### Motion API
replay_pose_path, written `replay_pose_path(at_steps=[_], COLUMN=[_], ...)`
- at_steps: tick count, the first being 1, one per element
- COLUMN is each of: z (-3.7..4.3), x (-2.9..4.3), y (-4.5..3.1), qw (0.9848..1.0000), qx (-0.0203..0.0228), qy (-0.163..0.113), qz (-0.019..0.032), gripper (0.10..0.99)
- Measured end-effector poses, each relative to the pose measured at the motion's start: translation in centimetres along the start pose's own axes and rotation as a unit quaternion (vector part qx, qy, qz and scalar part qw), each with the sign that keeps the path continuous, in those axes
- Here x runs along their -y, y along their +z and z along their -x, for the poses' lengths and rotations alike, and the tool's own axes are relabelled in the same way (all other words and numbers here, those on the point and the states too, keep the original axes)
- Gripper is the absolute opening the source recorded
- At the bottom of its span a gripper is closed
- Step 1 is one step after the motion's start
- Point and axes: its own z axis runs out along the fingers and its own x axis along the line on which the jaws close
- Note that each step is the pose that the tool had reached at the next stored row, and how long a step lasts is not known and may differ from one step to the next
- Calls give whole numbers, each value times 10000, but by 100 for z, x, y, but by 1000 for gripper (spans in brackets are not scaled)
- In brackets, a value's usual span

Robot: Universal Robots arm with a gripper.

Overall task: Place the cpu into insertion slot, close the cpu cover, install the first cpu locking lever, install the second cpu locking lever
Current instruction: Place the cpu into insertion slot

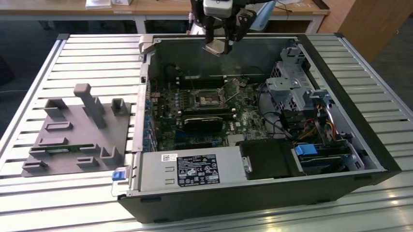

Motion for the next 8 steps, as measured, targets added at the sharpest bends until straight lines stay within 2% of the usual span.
replay_pose_path(at_steps=[4, 8], z=[-1, -1], x=[-1, -1], y=[3, 7], qw=[9998, 9988], qx=[17, 41], qy=[193, 482], qz=[-2, -4], gripper=[541, 541])
